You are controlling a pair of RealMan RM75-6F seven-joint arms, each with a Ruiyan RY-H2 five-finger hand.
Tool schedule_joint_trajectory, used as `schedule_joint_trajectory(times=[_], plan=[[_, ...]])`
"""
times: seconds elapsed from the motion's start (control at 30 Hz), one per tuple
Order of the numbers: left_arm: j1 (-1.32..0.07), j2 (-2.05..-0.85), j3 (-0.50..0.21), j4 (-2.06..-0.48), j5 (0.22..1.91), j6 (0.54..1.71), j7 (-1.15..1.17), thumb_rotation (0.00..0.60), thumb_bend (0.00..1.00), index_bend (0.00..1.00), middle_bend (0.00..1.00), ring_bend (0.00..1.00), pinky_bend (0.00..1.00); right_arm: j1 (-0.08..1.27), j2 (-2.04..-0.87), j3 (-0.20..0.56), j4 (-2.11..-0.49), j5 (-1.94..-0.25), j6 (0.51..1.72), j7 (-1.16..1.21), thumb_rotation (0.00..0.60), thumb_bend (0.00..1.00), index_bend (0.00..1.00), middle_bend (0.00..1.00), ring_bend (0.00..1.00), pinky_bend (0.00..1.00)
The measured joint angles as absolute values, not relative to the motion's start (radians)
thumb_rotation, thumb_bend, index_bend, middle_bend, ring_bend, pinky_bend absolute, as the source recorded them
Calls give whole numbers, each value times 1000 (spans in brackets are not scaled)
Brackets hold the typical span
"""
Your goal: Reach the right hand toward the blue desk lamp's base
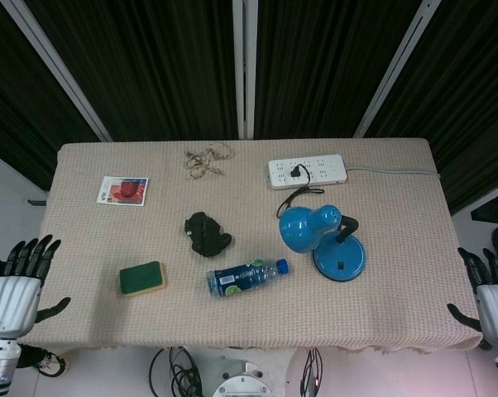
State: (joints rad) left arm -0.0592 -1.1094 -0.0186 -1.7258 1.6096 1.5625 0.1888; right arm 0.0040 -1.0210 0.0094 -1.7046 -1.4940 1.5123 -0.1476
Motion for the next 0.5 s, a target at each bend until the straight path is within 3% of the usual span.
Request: schedule_joint_trajectory(times=[0.07,0.17,0.3,0.5], plan=[[-56,-1110,-18,-1721,1608,1567,182,600,3,0,0,0,0,11,-1037,10,-1700,-1491,1499,-174,600,354,0,687,574,487],[-53,-1112,-15,-1717,1611,1569,179,600,3,0,0,0,0,21,-1060,7,-1692,-1495,1478,-205,600,527,0,870,753,665],[-52,-1113,-13,-1714,1610,1570,177,600,4,0,0,0,0,42,-1093,-2,-1687,-1502,1430,-248,600,669,0,946,838,741],[-53,-1118,-13,-1709,1608,1564,176,600,4,0,0,0,0,78,-1147,-16,-1684,-1514,1362,-316,600,751,0,977,869,758]])
